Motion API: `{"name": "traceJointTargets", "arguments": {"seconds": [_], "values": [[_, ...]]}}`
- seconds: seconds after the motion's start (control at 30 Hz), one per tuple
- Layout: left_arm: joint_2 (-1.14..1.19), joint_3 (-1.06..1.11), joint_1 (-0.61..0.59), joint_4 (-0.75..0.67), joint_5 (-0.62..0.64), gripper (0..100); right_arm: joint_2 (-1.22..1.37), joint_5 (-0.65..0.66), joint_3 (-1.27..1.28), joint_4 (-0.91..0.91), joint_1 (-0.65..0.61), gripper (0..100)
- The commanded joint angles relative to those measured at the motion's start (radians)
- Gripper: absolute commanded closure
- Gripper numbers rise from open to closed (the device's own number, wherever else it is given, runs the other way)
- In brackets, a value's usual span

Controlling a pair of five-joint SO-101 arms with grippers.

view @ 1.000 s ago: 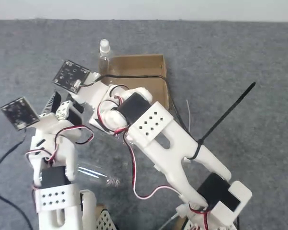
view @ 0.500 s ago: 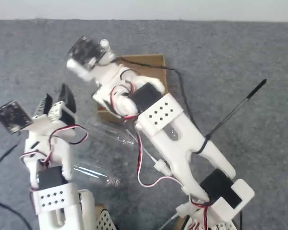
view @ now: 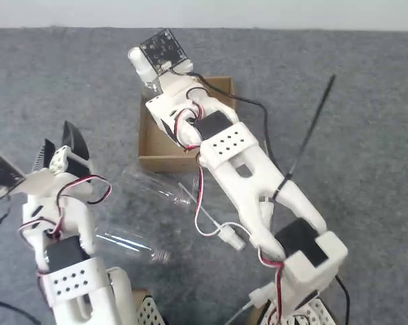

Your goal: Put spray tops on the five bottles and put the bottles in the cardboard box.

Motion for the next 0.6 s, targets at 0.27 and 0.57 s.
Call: {"name": "traceJointTargets", "arguments": {"seconds": [0.27,0.57], "values": [[-0.014,-0.031,-0.02,0.002,0.011,82,0.15,-0.092,-0.017,-0.295,0.015,99.2],[-0.014,-0.031,-0.021,0.002,0.011,82,0.278,-0.087,-0.015,-0.513,0.018,99.2]]}}
